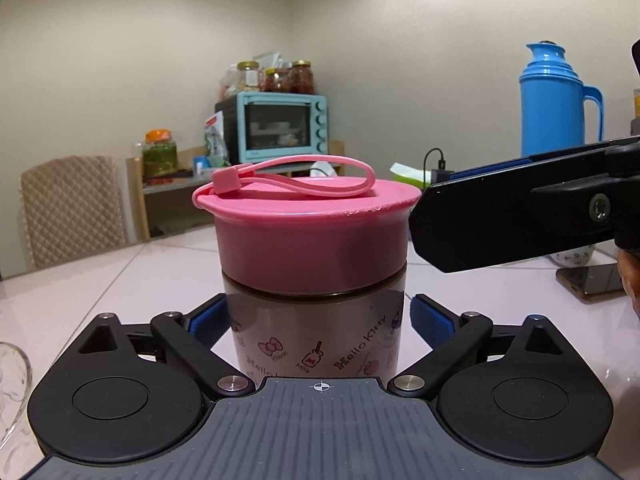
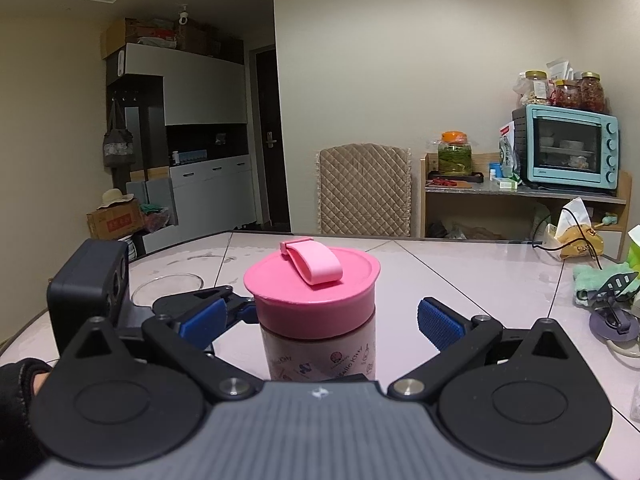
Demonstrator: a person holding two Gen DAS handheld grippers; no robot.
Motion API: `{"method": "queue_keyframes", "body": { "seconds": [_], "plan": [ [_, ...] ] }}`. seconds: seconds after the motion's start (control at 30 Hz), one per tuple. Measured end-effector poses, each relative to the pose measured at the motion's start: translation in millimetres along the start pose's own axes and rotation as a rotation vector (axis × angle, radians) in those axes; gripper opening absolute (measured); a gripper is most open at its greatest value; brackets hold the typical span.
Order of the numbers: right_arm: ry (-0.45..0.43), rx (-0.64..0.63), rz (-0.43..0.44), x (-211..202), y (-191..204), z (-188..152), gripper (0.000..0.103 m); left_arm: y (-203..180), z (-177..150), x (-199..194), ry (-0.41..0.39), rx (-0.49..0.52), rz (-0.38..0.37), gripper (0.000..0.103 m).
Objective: Unscrew bottle cap and pour
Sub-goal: 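Close the left gripper around the bottle body below the pink cap, then grasp the pink cap with the right gripper while the left gripper holds the bottle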
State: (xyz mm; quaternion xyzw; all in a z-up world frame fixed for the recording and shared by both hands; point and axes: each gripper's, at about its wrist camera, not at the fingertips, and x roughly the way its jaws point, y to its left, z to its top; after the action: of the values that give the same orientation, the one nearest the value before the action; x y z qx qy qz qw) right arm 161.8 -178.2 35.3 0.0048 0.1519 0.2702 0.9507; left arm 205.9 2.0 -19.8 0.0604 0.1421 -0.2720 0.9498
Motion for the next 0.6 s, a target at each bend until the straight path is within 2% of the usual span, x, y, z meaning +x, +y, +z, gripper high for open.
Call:
{"method": "queue_keyframes", "body": {
  "seconds": [0.6],
  "plan": [
    [0.021, -0.025, -0.007, 27, 8, 1, 0.102, 8, -2, 2, 0.016, 0.013, -0.011, 0.090]
  ]
}}
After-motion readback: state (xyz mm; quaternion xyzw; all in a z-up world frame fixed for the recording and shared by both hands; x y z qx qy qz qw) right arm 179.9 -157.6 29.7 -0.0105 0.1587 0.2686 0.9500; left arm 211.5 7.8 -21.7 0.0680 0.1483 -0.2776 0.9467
